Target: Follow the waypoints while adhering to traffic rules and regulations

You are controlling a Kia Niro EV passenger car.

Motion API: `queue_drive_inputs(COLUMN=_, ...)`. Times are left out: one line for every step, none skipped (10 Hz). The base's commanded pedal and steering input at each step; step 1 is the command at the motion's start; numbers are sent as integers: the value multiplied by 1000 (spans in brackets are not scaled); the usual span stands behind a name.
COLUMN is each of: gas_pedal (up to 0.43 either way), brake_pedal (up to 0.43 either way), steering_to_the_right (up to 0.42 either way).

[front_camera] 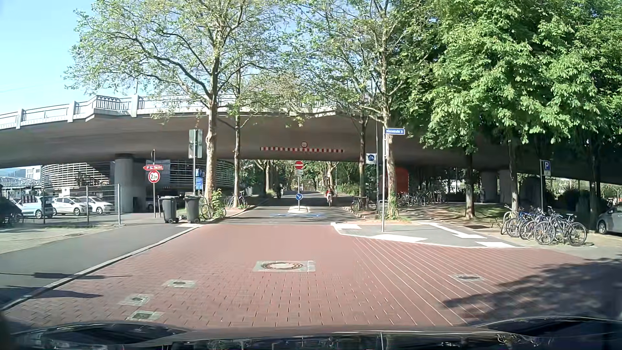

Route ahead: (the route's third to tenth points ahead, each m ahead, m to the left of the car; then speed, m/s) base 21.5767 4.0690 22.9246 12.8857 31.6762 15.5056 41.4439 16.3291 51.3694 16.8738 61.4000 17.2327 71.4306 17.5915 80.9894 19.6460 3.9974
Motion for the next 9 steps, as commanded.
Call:
queue_drive_inputs(gas_pedal=118, brake_pedal=0, steering_to_the_right=-18)
queue_drive_inputs(gas_pedal=189, brake_pedal=0, steering_to_the_right=-24)
queue_drive_inputs(gas_pedal=197, brake_pedal=0, steering_to_the_right=-30)
queue_drive_inputs(gas_pedal=197, brake_pedal=0, steering_to_the_right=-35)
queue_drive_inputs(gas_pedal=197, brake_pedal=0, steering_to_the_right=-43)
queue_drive_inputs(gas_pedal=197, brake_pedal=0, steering_to_the_right=-47)
queue_drive_inputs(gas_pedal=197, brake_pedal=0, steering_to_the_right=-47)
queue_drive_inputs(gas_pedal=197, brake_pedal=0, steering_to_the_right=-45)
queue_drive_inputs(gas_pedal=197, brake_pedal=0, steering_to_the_right=-45)
